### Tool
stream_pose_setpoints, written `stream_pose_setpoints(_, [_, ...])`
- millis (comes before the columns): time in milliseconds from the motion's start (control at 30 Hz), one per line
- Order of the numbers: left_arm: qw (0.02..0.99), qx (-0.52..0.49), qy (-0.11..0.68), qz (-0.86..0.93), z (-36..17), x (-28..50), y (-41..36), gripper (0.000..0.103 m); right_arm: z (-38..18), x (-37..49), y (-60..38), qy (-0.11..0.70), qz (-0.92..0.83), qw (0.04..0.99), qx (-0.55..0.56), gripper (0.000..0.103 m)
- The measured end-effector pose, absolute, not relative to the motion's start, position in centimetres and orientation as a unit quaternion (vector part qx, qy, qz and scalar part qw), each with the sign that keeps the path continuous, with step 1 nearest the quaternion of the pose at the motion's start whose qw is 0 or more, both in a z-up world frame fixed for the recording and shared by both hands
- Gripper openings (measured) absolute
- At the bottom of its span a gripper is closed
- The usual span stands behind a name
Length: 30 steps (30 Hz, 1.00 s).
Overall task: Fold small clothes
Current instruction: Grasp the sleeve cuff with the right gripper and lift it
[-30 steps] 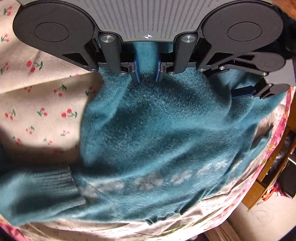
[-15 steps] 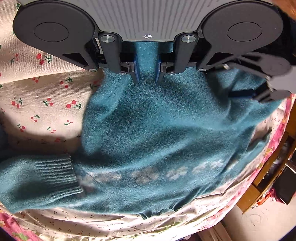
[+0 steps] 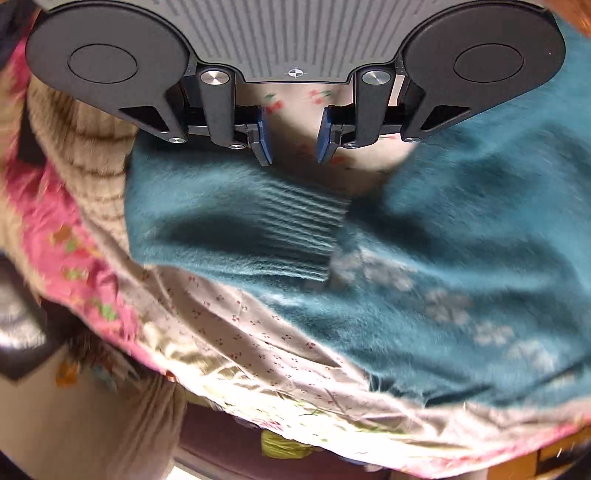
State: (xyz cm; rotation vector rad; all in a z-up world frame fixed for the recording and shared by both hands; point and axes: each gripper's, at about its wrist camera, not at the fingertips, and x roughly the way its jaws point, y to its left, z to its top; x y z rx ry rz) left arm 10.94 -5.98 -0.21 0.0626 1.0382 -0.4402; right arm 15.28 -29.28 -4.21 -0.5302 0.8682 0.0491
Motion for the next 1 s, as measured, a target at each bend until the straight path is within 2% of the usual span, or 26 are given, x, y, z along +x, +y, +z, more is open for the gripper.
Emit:
stream_pose_setpoints(133, [0.838,0.029,0.502,-0.211,-1.0,12.4,-7.3,0.103,-5.6,15.4,-27.6,0.379,0.038,0.854,-0.356,0.028])
stream_pose_setpoints(267, [0.840,0.040,0.494,-0.221,-1.4,13.1,-8.5,0.103,-7.5,15.3,-26.9,0.361,0.072,0.825,-0.429,0.041])
stream_pose_setpoints(400, [0.837,0.043,0.494,-0.231,-2.0,13.7,-9.1,0.103,-8.4,16.0,-26.9,0.345,0.069,0.817,-0.457,0.041])
stream_pose_setpoints(467, [0.834,0.039,0.498,-0.235,-2.3,14.0,-9.3,0.103,-8.5,17.1,-27.2,0.346,0.054,0.823,-0.447,0.036])
stream_pose_setpoints(500, [0.834,0.036,0.498,-0.237,-2.3,14.1,-9.4,0.103,-8.4,17.7,-27.5,0.355,0.054,0.829,-0.429,0.036])
stream_pose_setpoints(567, [0.835,0.034,0.495,-0.240,-2.2,14.0,-9.3,0.103,-7.8,18.2,-28.2,0.376,0.054,0.844,-0.379,0.027])
stream_pose_setpoints(633, [0.837,0.031,0.491,-0.240,-2.2,14.0,-9.1,0.103,-6.3,18.8,-29.0,0.398,0.046,0.863,-0.307,0.023])
stream_pose_setpoints(667, [0.838,0.027,0.490,-0.239,-2.2,14.1,-8.9,0.103,-5.2,19.1,-29.6,0.408,0.041,0.875,-0.260,0.012])
stream_pose_setpoints(700, [0.838,0.022,0.489,-0.239,-2.1,14.2,-8.7,0.103,-3.9,19.6,-30.3,0.417,0.035,0.884,-0.208,0.009])
stream_pose_setpoints(833, [0.846,-0.003,0.478,-0.237,-1.7,14.5,-7.1,0.103,0.8,21.3,-32.2,0.419,0.030,0.907,-0.046,0.007])
stream_pose_setpoints(1000, [0.866,-0.024,0.452,-0.211,-0.8,14.5,-4.4,0.103,5.3,23.7,-29.0,0.381,0.075,0.920,0.052,0.007])
